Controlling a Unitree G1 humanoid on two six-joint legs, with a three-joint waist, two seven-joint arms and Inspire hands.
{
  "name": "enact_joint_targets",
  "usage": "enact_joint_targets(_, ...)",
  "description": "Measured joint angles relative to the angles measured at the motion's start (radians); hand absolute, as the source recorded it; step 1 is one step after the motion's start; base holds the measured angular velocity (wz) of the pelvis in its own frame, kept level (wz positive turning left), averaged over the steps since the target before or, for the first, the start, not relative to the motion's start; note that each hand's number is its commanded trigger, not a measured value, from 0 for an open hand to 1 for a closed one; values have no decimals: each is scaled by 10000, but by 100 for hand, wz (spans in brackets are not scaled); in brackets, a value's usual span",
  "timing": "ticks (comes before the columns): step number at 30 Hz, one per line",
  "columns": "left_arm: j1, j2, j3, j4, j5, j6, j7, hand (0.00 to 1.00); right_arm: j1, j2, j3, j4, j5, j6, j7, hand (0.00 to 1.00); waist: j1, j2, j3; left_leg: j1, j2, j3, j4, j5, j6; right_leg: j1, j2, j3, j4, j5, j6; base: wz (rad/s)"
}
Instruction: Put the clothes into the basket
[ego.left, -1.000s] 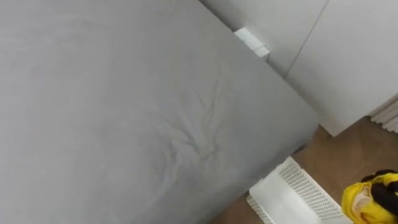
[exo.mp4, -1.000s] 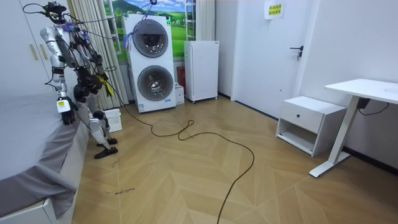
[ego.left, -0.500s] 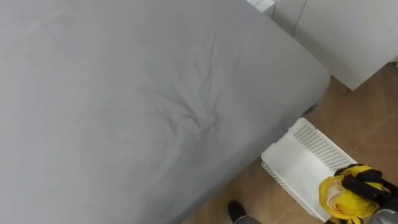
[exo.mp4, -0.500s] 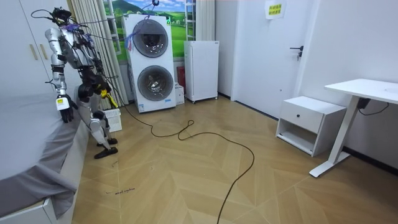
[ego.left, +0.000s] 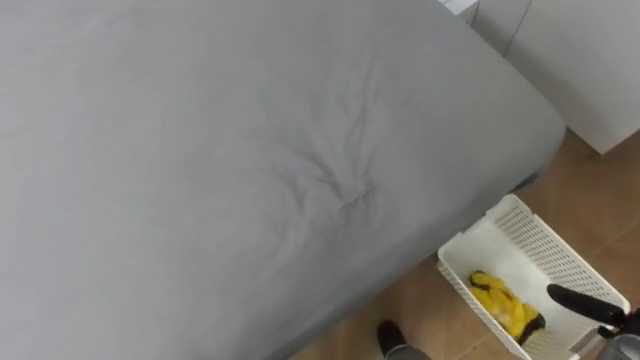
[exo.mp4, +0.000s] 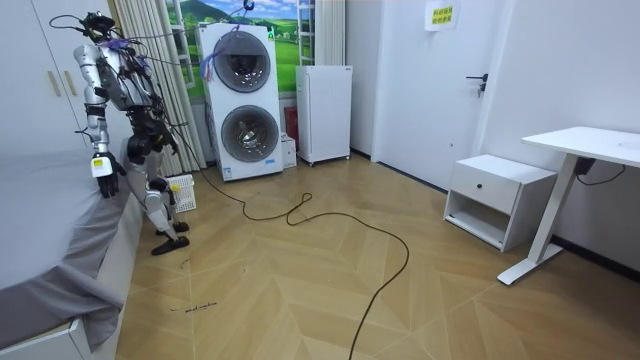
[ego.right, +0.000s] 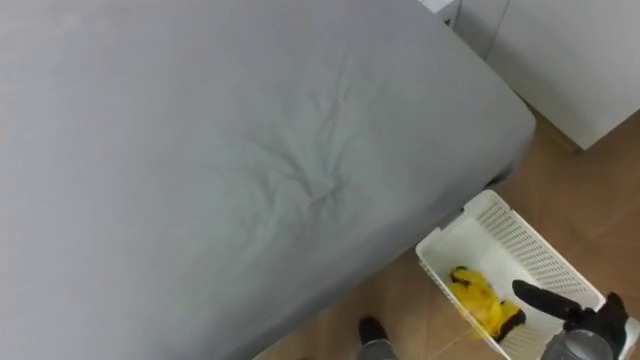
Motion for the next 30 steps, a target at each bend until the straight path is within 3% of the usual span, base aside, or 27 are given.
enact_joint_targets(11, -100, 128, -457, 44, -126, -33, -64, 0, -83, -42, 386, 78, 64, -163, 14, 0, 14, 100, 21, -330, 39, 22, 167, 0, 0, -350, 12, 25, 172, -27, -30, 0)
enact_joint_targets(15, -12, 129, -455, 44, -278, -143, -64, 0, 181, -128, 467, 80, 182, -430, 388, 0, 30, 173, 29, -124, 36, 18, 66, 0, 0, -153, 18, -4, 113, -42, -40, 0)
enact_joint_targets(20, 109, 133, -430, 35, -565, -212, -107, 0, 425, -101, 638, 74, 155, -491, 444, 0, 33, 155, 26, 240, 29, -103, -196, 36, -25, 240, -8, -199, -55, -58, -41, 4)
enact_joint_targets(26, 460, 237, -347, -229, 96, -423, -193, 0, 916, 139, 1481, 49, 189, -525, 634, 0, 367, -199, 35, 1113, -30, -474, -627, 110, -160, 1210, -49, -622, -300, -248, -159, 20)
enact_joint_targets(30, 534, 385, -331, -412, 1637, -521, -182, 0, 1187, 507, 1883, 77, 356, -520, 827, 0, 496, -566, -5, 1569, -38, -1198, -705, 188, -232, 2211, -175, -1366, -889, -298, -219, 53)
